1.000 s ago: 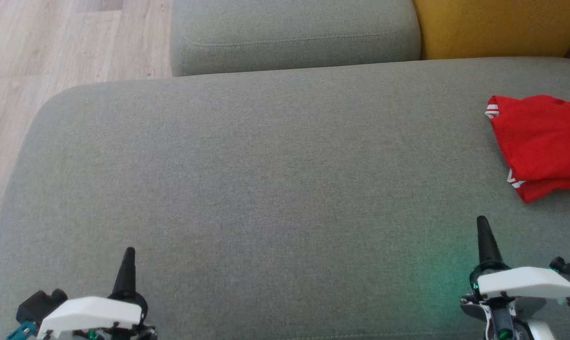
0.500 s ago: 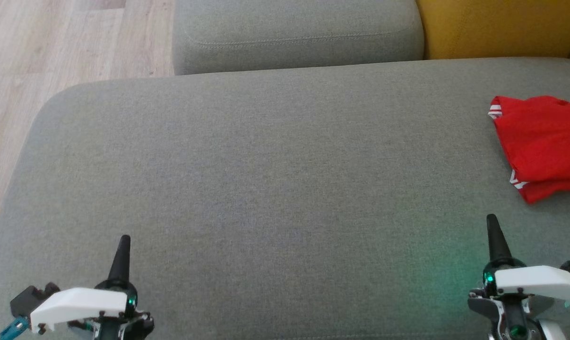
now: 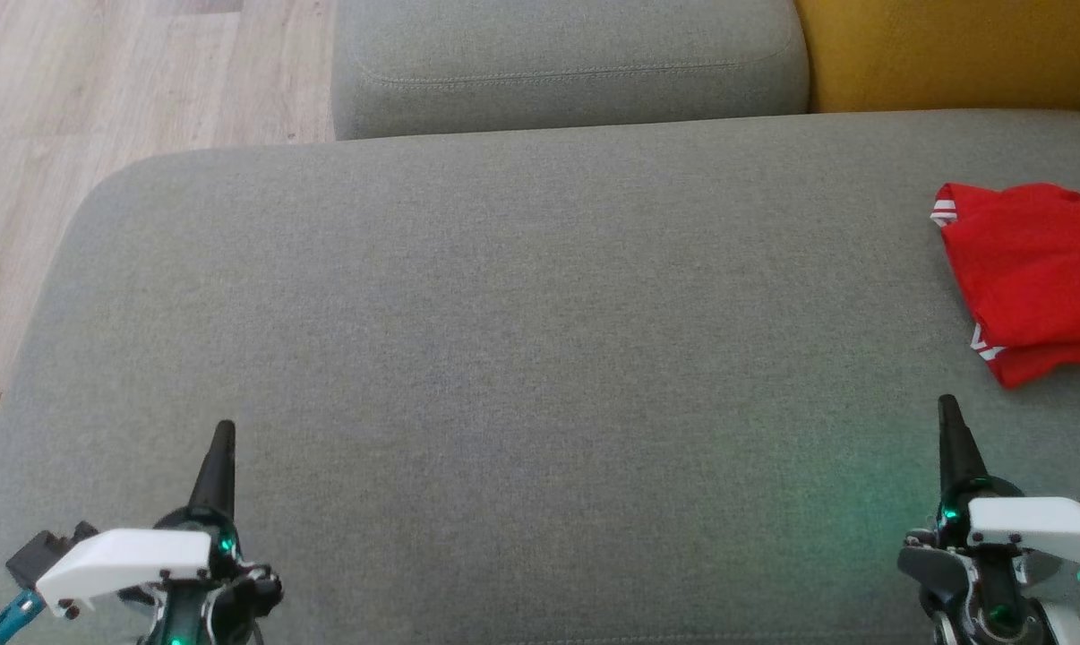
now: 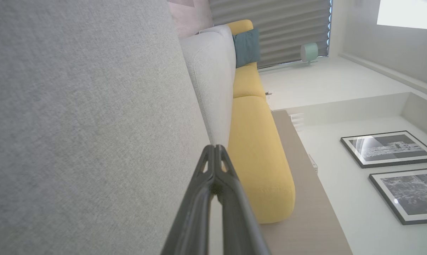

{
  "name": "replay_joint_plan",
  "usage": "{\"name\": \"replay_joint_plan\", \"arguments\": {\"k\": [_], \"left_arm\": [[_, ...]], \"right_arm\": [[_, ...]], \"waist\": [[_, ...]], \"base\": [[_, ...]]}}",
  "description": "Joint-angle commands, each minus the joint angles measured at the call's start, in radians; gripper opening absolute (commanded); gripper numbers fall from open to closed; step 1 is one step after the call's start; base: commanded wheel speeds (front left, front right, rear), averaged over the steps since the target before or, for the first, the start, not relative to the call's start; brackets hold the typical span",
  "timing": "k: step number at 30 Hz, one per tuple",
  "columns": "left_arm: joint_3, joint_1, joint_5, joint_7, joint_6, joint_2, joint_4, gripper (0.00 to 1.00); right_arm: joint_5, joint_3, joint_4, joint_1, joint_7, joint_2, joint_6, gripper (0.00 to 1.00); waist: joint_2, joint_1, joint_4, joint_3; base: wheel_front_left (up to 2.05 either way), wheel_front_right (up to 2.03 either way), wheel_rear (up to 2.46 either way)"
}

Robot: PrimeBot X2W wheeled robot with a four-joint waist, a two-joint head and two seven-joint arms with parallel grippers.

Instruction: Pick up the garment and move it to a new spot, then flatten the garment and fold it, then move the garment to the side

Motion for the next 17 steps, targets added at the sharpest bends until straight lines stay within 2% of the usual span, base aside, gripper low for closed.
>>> {"name": "replay_joint_plan", "arguments": {"k": [1,17], "left_arm": [[0.039,-0.064,-0.036,0.010,-0.013,0.013,-0.026,0.00],[0.071,-0.103,-0.206,0.058,-0.038,0.012,-0.021,0.00]], "right_arm": [[0.040,0.009,-0.043,-0.056,0.010,-0.018,0.006,0.00],[0.216,-0.023,-0.055,-0.069,0.045,-0.017,0.007,0.00]], "waist": [[0.0000,0.0000,0.001,0.000],[0.0000,0.0000,0.008,0.003]], "base": [[0.00,0.00,0.00],[0.00,0.00,0.00]]}}
